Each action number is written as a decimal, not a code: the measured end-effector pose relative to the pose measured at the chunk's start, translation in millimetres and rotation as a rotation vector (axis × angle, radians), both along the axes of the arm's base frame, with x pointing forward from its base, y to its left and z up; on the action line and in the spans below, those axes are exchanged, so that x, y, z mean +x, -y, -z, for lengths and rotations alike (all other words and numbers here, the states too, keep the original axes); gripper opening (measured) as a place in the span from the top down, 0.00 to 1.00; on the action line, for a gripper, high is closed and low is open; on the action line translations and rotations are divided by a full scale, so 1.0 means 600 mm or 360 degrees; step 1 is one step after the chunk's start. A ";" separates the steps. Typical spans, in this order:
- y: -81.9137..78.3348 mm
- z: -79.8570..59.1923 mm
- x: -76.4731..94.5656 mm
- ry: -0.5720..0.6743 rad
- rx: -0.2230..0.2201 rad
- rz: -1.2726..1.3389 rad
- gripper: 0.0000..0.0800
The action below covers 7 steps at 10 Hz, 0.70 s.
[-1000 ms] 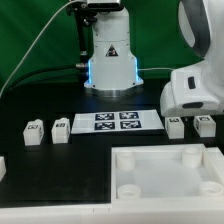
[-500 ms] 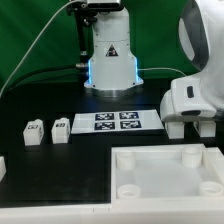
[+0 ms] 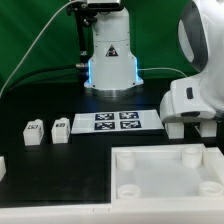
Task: Assemble one leg
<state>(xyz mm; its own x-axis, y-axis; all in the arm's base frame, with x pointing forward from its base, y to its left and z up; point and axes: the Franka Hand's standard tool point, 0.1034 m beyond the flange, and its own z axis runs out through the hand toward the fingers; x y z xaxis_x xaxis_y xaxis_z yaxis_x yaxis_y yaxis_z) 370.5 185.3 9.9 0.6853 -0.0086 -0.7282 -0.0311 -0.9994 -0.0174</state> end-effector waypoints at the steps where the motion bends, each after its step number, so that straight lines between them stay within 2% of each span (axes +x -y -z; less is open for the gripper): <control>1: 0.000 0.000 0.000 0.0000 0.0000 0.0000 0.64; 6: 0.000 0.000 0.000 0.0000 0.0000 0.0000 0.64; 7: 0.005 -0.005 0.007 0.0016 0.0015 -0.0033 0.64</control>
Offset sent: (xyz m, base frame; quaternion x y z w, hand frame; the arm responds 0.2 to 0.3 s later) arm 0.0000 0.0000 0.0000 0.0000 0.0000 0.0000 1.0000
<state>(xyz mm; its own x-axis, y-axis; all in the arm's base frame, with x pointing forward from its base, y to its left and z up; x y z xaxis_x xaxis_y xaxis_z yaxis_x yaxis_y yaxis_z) 375.0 182.1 12.6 0.6925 0.0122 -0.7213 -0.0103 -0.9996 -0.0269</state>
